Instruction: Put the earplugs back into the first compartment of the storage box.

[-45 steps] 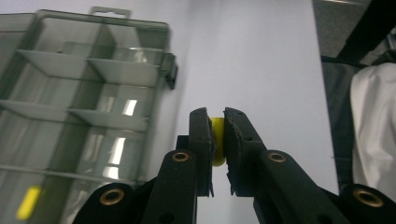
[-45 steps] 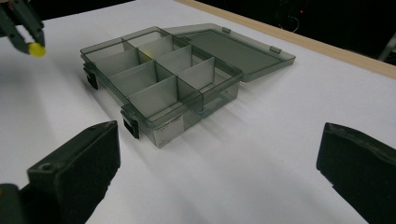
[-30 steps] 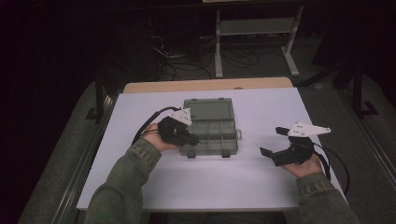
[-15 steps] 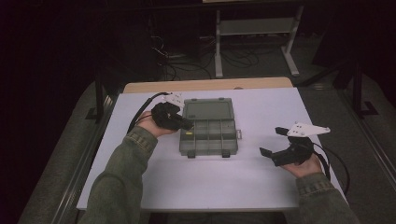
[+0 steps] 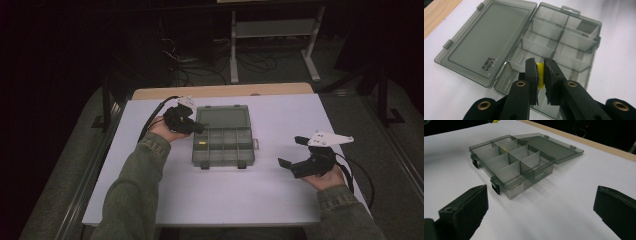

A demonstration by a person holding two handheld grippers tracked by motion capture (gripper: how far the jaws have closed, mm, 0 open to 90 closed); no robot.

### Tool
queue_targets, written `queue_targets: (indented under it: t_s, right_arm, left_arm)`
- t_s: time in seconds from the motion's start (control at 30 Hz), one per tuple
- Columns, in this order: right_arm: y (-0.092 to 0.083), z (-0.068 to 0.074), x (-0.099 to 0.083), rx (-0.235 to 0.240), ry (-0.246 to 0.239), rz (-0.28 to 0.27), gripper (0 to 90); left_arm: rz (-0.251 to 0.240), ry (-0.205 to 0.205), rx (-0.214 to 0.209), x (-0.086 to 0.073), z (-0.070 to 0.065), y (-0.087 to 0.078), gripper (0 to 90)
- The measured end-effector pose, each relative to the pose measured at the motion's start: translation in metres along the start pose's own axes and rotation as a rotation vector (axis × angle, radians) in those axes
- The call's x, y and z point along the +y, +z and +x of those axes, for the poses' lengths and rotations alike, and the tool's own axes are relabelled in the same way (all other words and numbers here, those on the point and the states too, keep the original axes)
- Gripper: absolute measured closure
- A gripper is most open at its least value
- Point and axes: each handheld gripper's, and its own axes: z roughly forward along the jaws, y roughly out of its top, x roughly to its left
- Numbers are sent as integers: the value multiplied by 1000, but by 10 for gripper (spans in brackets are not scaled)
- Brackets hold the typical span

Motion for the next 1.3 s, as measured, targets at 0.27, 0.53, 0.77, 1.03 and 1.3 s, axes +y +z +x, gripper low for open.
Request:
queue_targets:
  t_s: [0.27, 0.53, 0.77, 1.03, 1.3]
  right_arm:
    - [0, 1, 0, 4, -4, 1, 0]
    - [0, 1, 0, 6, -4, 2, 0]
    - [1, 1, 0, 9, -2, 6, 0]
    - [1, 1, -1, 7, -3, 12, 0]
    - [1, 1, -2, 6, 4, 14, 0]
  left_arm:
    - [18, -43, 11, -6, 13, 15, 816]
    - [39, -61, 14, -10, 20, 27, 810]
    - [33, -84, 24, -15, 24, 31, 739]
    - [-27, -109, -3, -21, 22, 16, 509]
    - [-92, -118, -35, -23, 16, 7, 284]
